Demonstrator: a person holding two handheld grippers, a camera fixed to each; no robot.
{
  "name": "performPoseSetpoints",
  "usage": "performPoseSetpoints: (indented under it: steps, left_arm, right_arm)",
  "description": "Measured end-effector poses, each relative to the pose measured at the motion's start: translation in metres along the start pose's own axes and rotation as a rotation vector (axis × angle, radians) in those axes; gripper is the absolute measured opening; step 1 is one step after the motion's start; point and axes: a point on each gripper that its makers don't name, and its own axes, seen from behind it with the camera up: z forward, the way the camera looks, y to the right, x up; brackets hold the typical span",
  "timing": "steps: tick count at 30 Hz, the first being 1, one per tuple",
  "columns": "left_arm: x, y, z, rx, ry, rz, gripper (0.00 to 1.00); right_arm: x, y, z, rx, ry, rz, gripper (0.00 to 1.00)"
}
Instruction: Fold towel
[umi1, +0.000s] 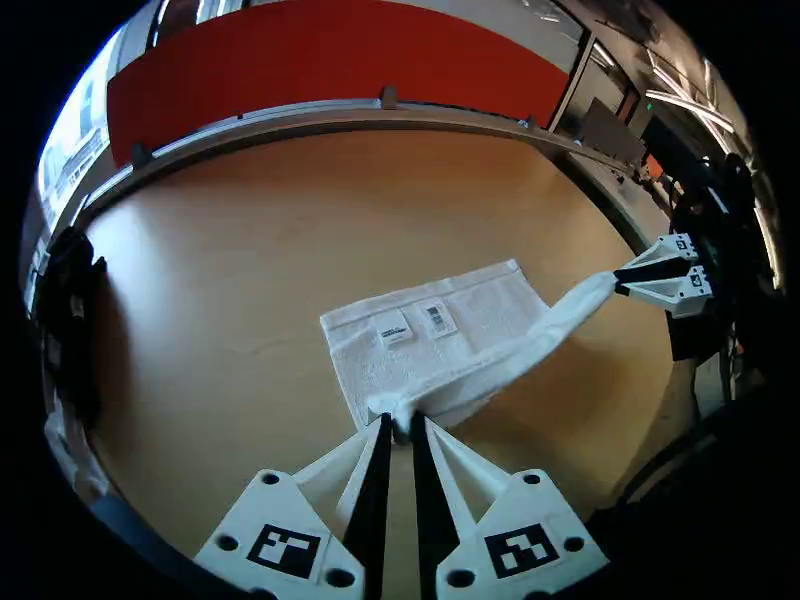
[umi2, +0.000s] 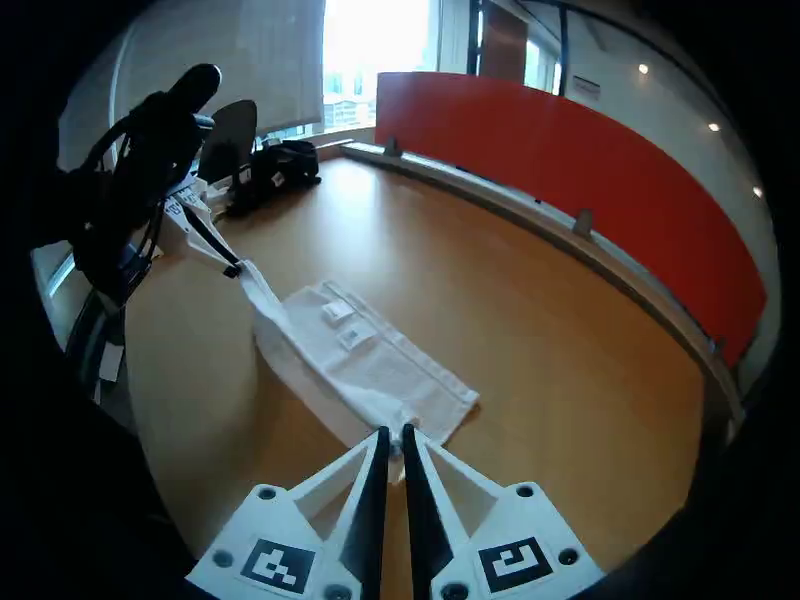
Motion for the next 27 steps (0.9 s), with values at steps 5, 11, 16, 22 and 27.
performPoseSetpoints:
  steps: [5,11,16,22,27]
  left_arm:
    - [0.007,-0.009,0.011,0.021,-0.012,0.011,0.15]
    - [0.008,-0.013,0.022,0.027,-0.030,0.017,0.14]
    - [0.007,-0.018,0.036,0.038,-0.045,0.011,0.14]
    - [0.008,-0.027,0.054,0.059,-0.047,0.012,0.15]
    - [0.010,-0.033,0.067,0.074,-0.047,0.020,0.15]
  right_arm:
    - [0.004,0.008,0.012,0.001,-0.004,-0.006,0.10]
    - [0.000,0.015,0.023,0.006,-0.019,-0.003,0.10]
    - [-0.008,0.020,0.033,0.017,-0.041,0.007,0.10]
    - [-0.019,0.029,0.049,0.017,-0.063,0.024,0.10]
    - [-0.023,0.037,0.062,0.006,-0.070,0.045,0.10]
